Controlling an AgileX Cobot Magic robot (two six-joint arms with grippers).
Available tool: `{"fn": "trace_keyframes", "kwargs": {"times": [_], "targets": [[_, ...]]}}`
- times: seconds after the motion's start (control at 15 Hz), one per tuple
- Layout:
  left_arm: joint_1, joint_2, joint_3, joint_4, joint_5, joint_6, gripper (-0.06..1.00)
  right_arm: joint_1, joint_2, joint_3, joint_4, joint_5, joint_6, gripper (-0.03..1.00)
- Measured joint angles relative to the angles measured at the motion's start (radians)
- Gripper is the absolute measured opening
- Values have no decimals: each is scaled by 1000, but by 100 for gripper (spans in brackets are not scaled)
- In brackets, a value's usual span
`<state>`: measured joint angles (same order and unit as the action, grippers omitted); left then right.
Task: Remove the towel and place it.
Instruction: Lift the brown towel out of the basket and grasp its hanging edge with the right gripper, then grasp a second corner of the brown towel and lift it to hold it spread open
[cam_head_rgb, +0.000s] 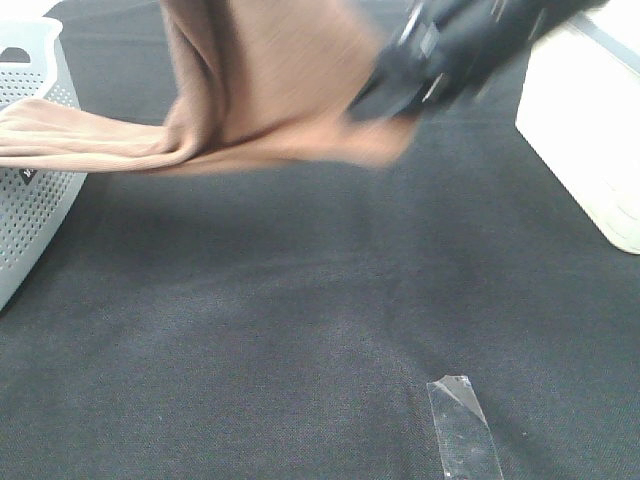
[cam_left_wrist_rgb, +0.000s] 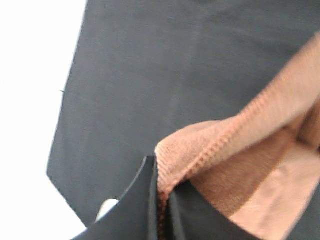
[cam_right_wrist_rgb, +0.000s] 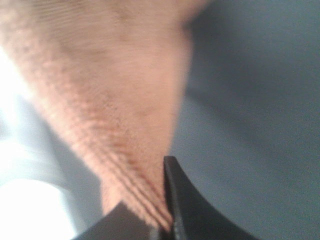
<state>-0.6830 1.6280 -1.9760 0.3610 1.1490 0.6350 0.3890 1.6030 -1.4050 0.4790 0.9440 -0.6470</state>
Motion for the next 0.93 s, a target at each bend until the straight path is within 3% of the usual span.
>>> {"fn": "trace_keyframes", "kwargs": {"times": [0.13, 0.33, 0.4, 0.53, 0.67, 0.93], "targets": [[27, 11, 0, 6, -95, 0, 0, 0, 16, -239, -215, 67, 119, 0], [112, 57, 0, -42, -257, 4, 0, 0, 158, -696, -333, 163, 144, 0], [127, 65, 0, -42, -290, 5, 0, 0, 181, -740, -347, 165, 144, 0], [197, 102, 0, -40, -451, 24, 0, 0, 307, -925, -446, 156, 144, 0], [240, 138, 0, -37, -570, 33, 0, 0, 365, -965, -522, 65, 143, 0], [316, 238, 0, 24, -894, 56, 0, 0, 421, -970, -609, -291, 144, 0]]}}
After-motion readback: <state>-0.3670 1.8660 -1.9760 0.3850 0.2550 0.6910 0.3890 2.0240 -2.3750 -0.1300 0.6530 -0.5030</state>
